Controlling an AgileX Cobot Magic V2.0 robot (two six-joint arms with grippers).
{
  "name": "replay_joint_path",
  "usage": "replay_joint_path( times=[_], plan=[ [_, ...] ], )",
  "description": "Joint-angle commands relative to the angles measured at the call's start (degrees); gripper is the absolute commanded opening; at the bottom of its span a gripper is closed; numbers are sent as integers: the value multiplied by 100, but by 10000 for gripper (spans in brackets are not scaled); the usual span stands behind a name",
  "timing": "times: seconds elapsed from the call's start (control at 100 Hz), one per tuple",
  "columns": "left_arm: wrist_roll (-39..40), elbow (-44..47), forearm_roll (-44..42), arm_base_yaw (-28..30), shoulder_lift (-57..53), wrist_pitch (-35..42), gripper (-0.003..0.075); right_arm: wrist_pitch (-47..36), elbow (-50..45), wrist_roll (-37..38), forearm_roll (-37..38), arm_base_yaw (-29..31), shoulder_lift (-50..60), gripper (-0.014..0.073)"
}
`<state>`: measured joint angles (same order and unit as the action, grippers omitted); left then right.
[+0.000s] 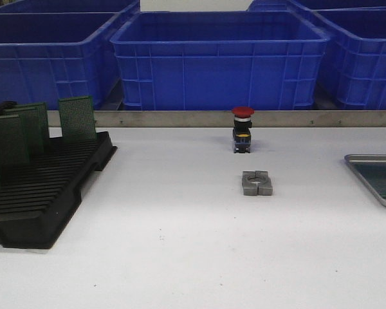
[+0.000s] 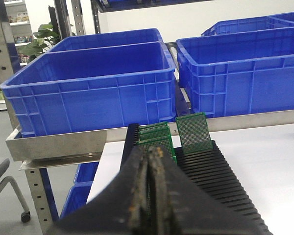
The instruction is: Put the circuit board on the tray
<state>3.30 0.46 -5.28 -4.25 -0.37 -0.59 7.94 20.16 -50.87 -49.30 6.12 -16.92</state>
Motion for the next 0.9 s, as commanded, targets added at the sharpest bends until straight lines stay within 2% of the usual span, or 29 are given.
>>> replay_joint_path(
  times=[0.0, 0.24, 0.34, 0.41, 0.51, 0.7, 0.79, 0.89],
  plan=[
    [63, -10, 16, 14, -196, 451, -18, -312, 143, -61, -72, -13, -44, -69],
    [63, -10, 16, 14, -196, 451, -18, -337, 143, -61, -38, -13, -44, -69],
    [63, -10, 16, 14, -196, 451, -18, -287, 143, 227, 424, -13, -6, -69],
    [63, -10, 16, 14, -196, 451, -18, -247, 143, 875, 1103, -13, 64, -69],
    [63, -10, 16, 14, -196, 451, -18, -290, 91, 2334, 2398, -13, 178, -69],
    [63, -10, 16, 14, -196, 451, -18, -1075, -390, 4968, 4625, -18, 474, -69],
    [63, -10, 16, 14, -196, 451, -18, -1571, -705, 5677, 5307, -27, 636, -69],
    [63, -10, 16, 14, -196, 451, -18, -1871, -1004, 5953, 5687, -164, 791, -69]
  ],
)
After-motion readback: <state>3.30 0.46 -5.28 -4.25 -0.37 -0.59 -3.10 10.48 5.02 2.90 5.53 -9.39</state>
